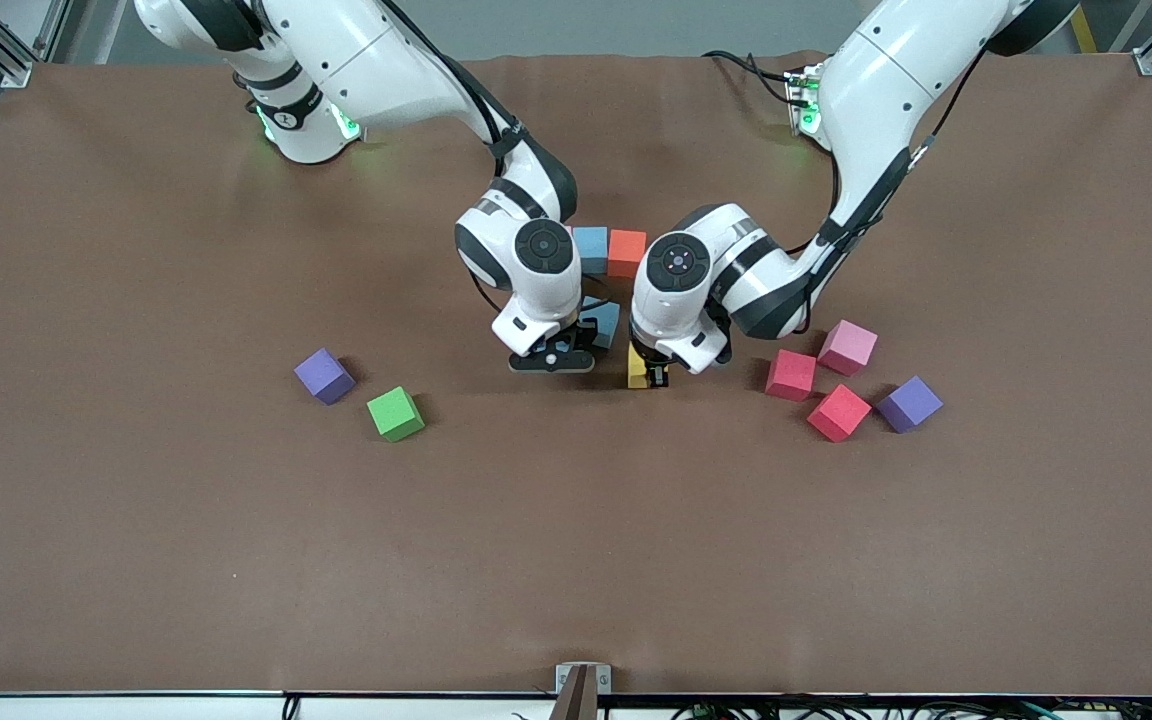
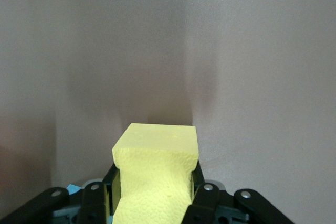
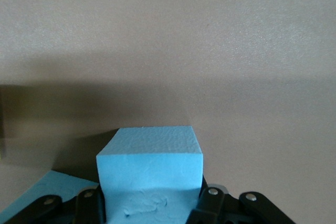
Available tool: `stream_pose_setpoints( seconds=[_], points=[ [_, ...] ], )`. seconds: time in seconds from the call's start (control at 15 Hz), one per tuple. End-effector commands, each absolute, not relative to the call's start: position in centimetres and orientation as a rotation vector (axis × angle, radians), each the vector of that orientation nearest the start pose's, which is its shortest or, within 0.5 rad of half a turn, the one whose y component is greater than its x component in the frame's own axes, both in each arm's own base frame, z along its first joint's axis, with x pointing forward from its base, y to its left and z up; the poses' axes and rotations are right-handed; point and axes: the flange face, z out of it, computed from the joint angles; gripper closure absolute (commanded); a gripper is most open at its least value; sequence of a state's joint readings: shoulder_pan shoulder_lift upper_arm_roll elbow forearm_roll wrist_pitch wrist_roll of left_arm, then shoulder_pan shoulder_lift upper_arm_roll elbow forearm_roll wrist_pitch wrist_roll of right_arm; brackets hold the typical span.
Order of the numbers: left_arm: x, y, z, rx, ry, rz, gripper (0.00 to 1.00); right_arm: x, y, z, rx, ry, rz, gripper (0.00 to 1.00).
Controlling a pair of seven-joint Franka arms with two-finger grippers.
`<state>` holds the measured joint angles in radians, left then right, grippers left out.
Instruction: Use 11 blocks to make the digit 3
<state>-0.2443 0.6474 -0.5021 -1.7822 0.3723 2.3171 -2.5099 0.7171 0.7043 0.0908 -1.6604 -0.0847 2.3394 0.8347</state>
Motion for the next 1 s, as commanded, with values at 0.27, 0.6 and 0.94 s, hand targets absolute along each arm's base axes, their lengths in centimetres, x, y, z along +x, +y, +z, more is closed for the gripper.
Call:
stream_pose_setpoints(
  seconds=[0.27,0.6,0.94],
  points=[
    [50.29,-42.31,22.90,2.226,2.214,-0.017,0.74,47.25,47.71,18.94,-3.177,0.022,0.065,0.84],
    [50.36,-42.23,22.90,2.224,2.216,-0.017,0.74,47.24,47.98,19.15,-3.171,0.022,0.058,0.84],
    [50.43,-42.17,22.91,2.222,2.217,-0.017,0.74,47.38,48.11,19.39,-3.164,0.043,0.059,0.85]
  ],
)
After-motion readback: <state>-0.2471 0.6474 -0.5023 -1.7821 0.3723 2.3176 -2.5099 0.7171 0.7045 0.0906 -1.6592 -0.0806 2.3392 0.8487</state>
